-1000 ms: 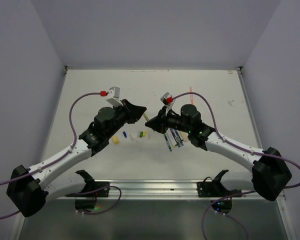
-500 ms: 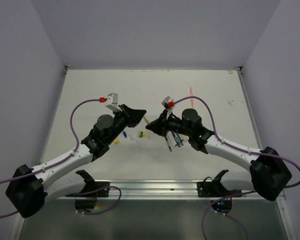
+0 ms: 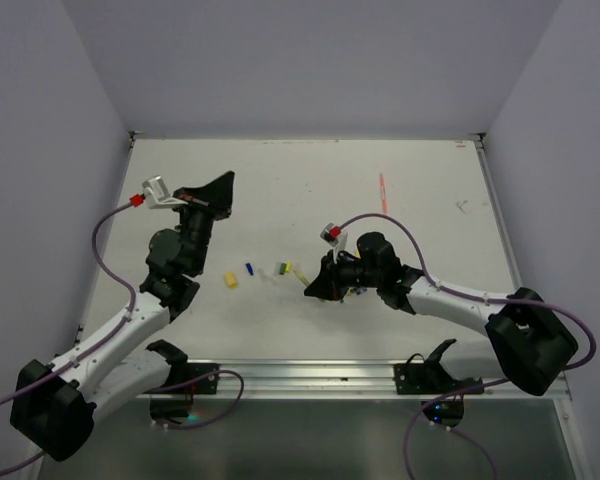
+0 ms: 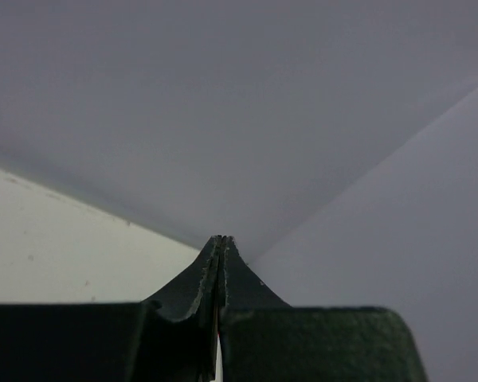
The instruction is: Open the pen caps
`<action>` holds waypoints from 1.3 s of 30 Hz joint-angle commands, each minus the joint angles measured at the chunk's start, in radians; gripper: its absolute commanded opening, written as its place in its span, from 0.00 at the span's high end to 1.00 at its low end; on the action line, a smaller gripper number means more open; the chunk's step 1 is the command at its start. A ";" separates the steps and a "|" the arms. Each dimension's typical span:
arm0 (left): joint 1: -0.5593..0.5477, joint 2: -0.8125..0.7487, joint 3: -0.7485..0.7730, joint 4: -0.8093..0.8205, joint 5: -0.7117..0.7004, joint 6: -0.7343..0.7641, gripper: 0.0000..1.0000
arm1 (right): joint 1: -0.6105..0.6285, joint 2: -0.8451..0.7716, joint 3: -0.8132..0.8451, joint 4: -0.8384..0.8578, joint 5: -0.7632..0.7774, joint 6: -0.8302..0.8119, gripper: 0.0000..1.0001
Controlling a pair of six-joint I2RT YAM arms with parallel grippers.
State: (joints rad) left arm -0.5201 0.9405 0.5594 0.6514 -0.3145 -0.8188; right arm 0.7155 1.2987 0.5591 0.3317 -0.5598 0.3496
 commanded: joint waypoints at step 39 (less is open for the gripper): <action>-0.107 0.161 0.046 -0.128 0.578 -0.065 0.54 | 0.002 -0.085 0.117 0.162 0.090 0.172 1.00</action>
State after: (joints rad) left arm -0.6193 1.0954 0.6018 0.4557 0.2432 -0.8803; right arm 0.7170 1.2053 0.6304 0.4278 -0.4427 0.5056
